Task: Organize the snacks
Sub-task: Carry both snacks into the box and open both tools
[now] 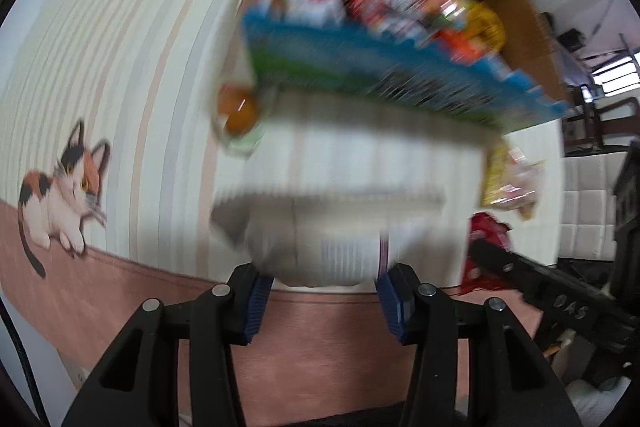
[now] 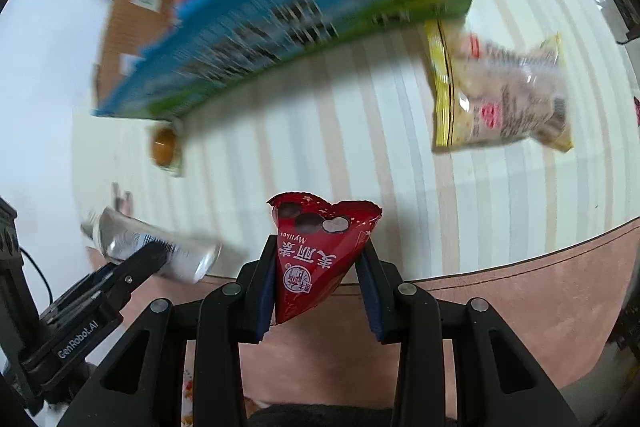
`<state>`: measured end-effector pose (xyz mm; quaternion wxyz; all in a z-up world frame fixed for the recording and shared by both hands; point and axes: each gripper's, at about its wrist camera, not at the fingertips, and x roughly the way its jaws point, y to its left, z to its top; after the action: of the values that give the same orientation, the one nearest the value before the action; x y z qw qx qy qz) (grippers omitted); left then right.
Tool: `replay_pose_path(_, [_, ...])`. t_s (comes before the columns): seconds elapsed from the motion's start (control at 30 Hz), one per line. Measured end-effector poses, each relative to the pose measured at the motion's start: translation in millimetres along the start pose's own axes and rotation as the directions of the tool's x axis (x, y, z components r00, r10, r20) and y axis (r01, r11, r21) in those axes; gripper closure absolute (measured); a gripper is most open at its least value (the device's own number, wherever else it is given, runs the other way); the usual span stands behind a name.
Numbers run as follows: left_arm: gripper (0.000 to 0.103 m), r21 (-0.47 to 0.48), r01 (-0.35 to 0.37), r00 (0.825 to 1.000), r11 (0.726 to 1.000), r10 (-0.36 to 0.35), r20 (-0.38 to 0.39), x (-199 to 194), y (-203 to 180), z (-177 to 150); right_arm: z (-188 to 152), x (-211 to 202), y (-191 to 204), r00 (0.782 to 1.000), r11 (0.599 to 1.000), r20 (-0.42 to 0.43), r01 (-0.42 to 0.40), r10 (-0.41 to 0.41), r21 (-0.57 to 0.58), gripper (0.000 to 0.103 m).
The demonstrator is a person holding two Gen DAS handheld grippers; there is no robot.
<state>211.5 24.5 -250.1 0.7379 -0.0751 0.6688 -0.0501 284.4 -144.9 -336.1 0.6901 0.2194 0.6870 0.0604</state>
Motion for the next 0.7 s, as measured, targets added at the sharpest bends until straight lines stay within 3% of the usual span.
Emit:
replay_pose_path(0.17, [0.058,0.056,0.063,0.995,0.996,-0.067,0.069,-46.7,-25.9,34.3,21.5,-53.9,16.5,0.995,0.998,0.077,-0.058,0.060,-0.034,0.064])
replay_pose_path(0.37, [0.058,0.094,0.078,0.990,0.992,-0.089,0.108,-75.3,-45.1,86.6,65.2,-100.8,31.3,0.981,0.994,0.166,-0.090,0.099,-0.062,0.064])
replay_pose_path(0.7, [0.058,0.146,0.053,0.997,0.988,-0.061,0.046,-45.4,-90.3,199.6,176.7,-111.5,25.0,0.977,0.999,0.212,-0.001,0.012,-0.053,0.064])
